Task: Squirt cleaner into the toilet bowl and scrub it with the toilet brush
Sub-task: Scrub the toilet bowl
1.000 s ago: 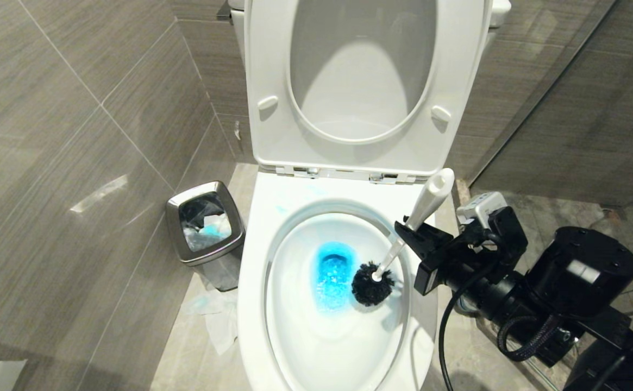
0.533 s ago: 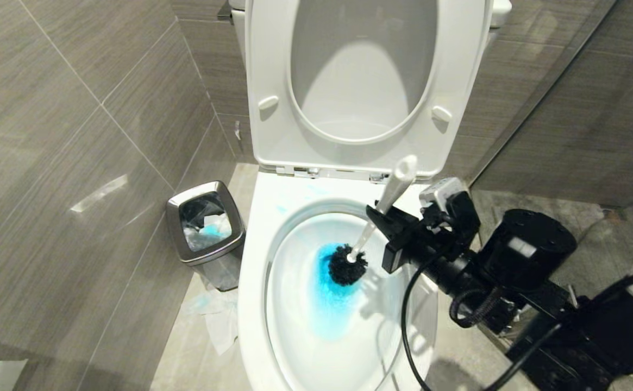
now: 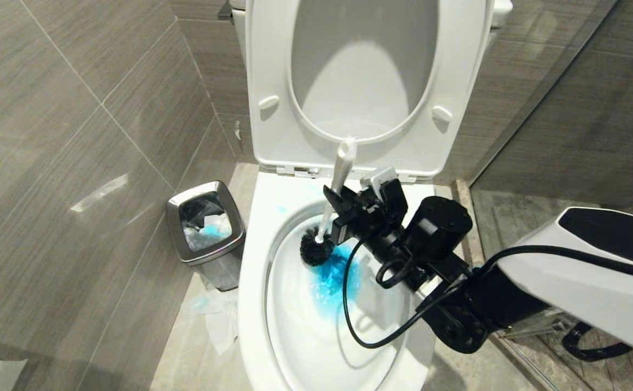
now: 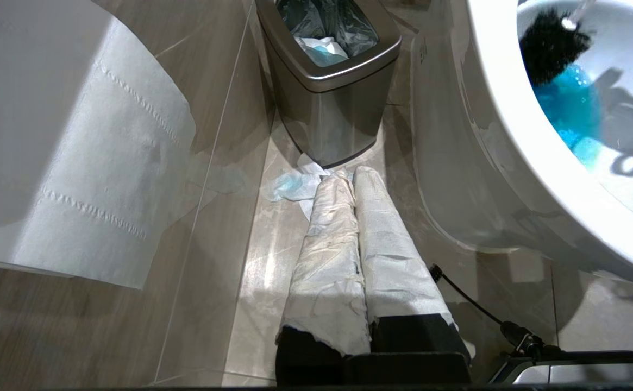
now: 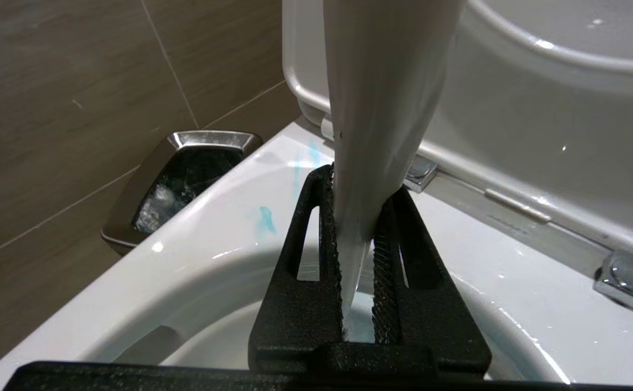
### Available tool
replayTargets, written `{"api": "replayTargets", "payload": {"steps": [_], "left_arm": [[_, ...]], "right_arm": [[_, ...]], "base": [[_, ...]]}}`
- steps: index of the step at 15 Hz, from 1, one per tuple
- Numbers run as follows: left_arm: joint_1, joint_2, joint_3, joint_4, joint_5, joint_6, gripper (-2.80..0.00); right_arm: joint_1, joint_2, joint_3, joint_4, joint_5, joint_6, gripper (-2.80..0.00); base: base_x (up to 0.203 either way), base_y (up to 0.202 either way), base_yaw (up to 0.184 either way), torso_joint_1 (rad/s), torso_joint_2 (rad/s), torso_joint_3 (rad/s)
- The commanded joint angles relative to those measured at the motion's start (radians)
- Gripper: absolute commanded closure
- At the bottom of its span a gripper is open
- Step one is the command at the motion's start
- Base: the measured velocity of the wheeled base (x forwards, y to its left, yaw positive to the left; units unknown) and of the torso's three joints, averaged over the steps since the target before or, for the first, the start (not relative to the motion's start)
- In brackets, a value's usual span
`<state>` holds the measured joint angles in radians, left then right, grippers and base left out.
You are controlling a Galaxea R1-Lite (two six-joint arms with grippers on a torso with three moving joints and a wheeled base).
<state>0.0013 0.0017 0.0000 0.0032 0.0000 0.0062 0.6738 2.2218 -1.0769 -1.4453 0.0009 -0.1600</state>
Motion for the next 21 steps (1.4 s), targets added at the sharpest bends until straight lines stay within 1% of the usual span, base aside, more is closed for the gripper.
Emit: {"api": "replayTargets", "payload": {"steps": [1,8,10,12,15,17,19,21], "left_arm": [[0.0,0.0,0.0,0.0,0.0,0.0,0.0],[0.0,0.0,0.0,0.0,0.0,0.0,0.0],[0.0,0.0,0.0,0.0,0.0,0.0,0.0],[0.0,0.0,0.0,0.0,0.001,0.0,0.0],[0.0,0.0,0.0,0.0,0.0,0.0,0.0],[0.0,0.0,0.0,0.0,0.001,0.0,0.0],[0.0,0.0,0.0,0.0,0.0,0.0,0.0],[0.0,0.0,0.0,0.0,0.0,0.0,0.0]], "right_arm": [[0.001,0.069,-0.043,-0.009,0.0,-0.001,0.0],[-0.027,0.037,-0.064,-0.009,-0.012,0.001,0.0],[-0.044,0.012,-0.059,-0.008,-0.037,0.001,0.0],[-0.065,-0.037,-0.018,-0.004,-0.072,-0.007,0.0],[-0.086,-0.166,0.134,-0.002,-0.077,-0.023,0.0],[-0.086,-0.268,0.278,-0.004,-0.075,-0.026,0.0],[-0.075,-0.371,0.438,-0.006,-0.067,-0.027,0.0],[-0.049,-0.451,0.563,-0.008,-0.057,-0.027,0.0]], "base": [[0.0,0.0,0.0,0.0,0.0,0.0],[0.0,0.0,0.0,0.0,0.0,0.0],[0.0,0.0,0.0,0.0,0.0,0.0],[0.0,0.0,0.0,0.0,0.0,0.0],[0.0,0.0,0.0,0.0,0.0,0.0],[0.0,0.0,0.0,0.0,0.0,0.0],[0.0,0.0,0.0,0.0,0.0,0.0],[0.0,0.0,0.0,0.0,0.0,0.0]]}}
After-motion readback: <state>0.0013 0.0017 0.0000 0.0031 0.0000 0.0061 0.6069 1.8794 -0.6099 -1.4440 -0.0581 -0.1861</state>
